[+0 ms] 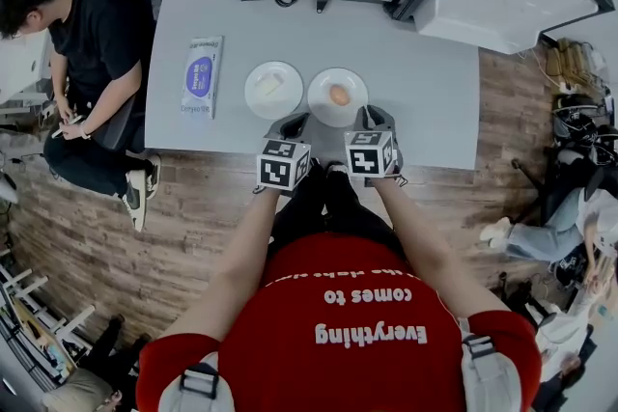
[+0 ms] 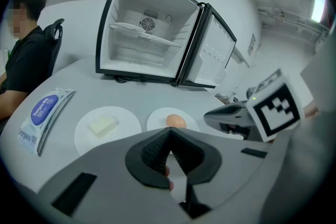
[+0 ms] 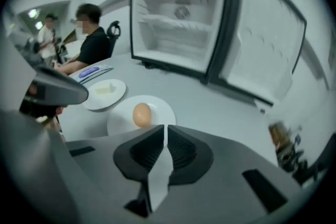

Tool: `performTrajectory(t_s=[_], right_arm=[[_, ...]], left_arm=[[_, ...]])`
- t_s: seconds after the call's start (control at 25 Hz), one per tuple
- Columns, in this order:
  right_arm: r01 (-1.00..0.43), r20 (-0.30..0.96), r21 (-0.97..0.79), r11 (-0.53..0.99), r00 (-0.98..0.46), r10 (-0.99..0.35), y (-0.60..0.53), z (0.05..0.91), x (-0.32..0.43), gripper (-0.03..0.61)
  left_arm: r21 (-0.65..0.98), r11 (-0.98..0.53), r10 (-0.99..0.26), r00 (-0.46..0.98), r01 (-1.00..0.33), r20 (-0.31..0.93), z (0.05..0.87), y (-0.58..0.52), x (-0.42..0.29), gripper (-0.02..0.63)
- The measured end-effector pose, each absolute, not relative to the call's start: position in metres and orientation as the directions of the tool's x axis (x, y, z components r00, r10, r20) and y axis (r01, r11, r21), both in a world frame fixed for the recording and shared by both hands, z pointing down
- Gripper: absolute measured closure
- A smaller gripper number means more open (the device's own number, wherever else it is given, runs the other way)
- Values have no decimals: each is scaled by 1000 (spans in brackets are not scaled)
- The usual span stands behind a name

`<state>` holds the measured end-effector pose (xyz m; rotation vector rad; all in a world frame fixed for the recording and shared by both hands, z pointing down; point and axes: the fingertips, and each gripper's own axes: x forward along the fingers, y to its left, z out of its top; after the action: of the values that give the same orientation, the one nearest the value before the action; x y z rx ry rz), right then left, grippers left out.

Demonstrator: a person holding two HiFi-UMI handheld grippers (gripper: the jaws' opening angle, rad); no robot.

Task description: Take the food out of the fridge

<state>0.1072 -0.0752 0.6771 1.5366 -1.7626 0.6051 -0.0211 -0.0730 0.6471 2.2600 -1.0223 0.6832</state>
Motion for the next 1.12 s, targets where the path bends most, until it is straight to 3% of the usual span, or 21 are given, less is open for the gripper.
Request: performTrajectory(t_s=[0.08,0.2,0.4,0.68,0.88,1.12], right_arm=[[-928,655,228,294,-78,-751,-75,651,101,558],[-889,576,223,399,-210,-790,-65,622,90,566],[-886,554,119,448,-316,-770,-48,593,73,567],[-833,540,139,536,-390,-746,-35,579,42,568],[-818,544,114,564,-423,-724,-42,575,37,567],[-811,526,54,582,-472,-707,-57,570,27,566]], left_arm=[[275,-557,-499,581,-783,643,645,-75,-20,615],[269,-570,-502,588,-776,634,639,-80,-18,615],[291,-556,-518,599,-778,610,626,-90,-20,615],[335,-542,-545,625,-771,558,604,-92,-18,615],[257,-569,-559,597,-781,576,598,-95,-16,615],[258,-579,-598,618,-773,510,569,-105,-22,615]])
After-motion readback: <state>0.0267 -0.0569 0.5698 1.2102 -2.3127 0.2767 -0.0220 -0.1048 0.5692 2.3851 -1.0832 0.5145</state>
